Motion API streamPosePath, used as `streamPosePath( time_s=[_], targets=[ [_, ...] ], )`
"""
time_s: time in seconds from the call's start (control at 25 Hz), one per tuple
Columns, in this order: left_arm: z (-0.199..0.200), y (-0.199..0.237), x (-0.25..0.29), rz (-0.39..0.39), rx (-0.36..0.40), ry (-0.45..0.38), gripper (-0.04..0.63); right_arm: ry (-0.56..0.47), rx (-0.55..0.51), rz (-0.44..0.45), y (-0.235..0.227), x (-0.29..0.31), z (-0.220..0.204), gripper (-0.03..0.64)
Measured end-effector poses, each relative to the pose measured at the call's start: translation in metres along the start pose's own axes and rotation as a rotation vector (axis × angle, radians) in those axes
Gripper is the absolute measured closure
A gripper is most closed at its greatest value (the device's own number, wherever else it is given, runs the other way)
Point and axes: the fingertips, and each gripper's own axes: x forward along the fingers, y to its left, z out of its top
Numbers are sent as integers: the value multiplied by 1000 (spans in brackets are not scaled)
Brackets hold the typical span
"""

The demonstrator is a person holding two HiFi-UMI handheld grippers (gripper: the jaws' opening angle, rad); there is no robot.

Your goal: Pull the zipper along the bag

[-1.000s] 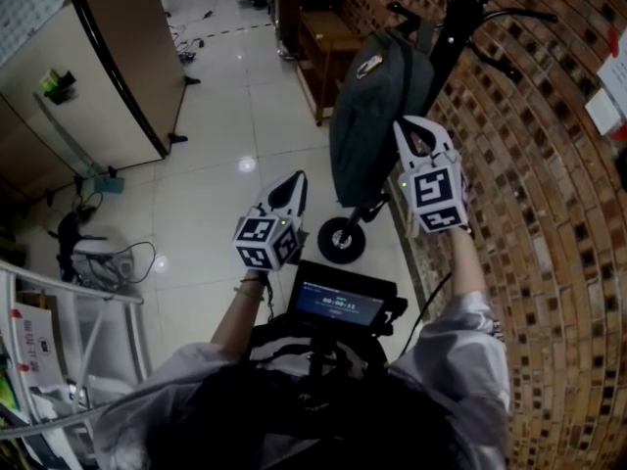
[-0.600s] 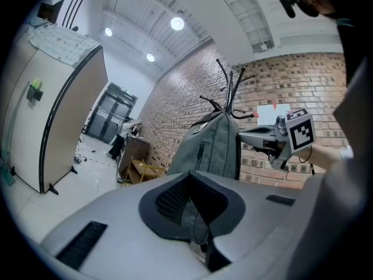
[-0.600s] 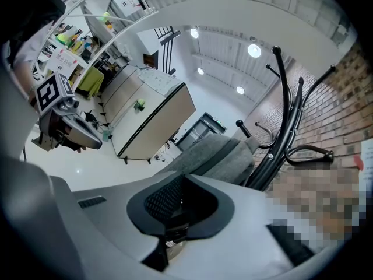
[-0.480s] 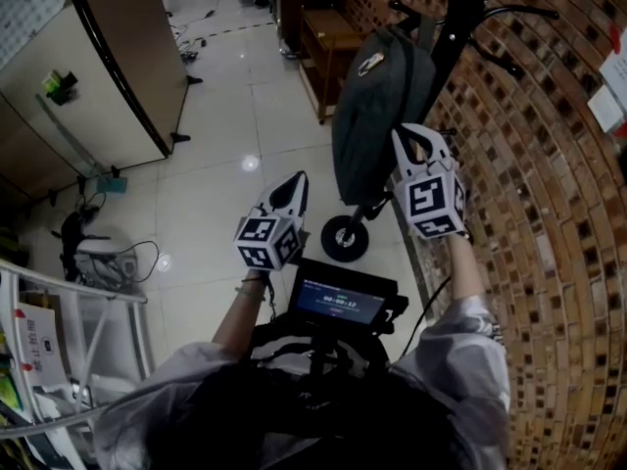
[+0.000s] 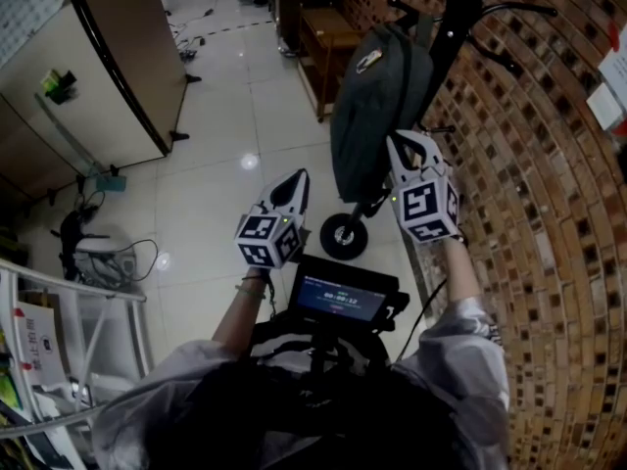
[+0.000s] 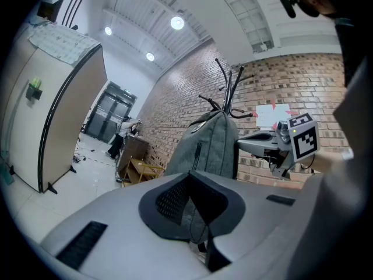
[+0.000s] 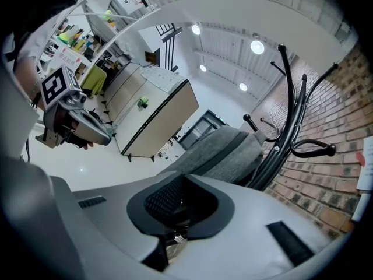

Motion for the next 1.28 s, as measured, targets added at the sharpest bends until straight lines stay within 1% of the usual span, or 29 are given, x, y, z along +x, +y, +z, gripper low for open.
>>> streamPosePath(
  time_s=[0.52, 0.8, 1.0, 1.12, 1.28],
  targets=[
    [2, -8, 2, -17, 1, 7, 588, 33, -1, 23, 18, -5, -12, 611],
    [-1, -8, 3, -21, 4, 12, 588, 50, -29, 33, 31, -7, -15, 611],
    [0, -7, 4, -15, -6, 12, 588, 86, -60, 65, 49, -6, -28, 611],
    [-1, -6, 4, -13, -6, 13, 588, 100, -51, 85, 60, -5, -39, 611],
    [-2, -3, 3, -7, -8, 16, 588, 109, -43, 84, 63, -5, -42, 609]
  ],
)
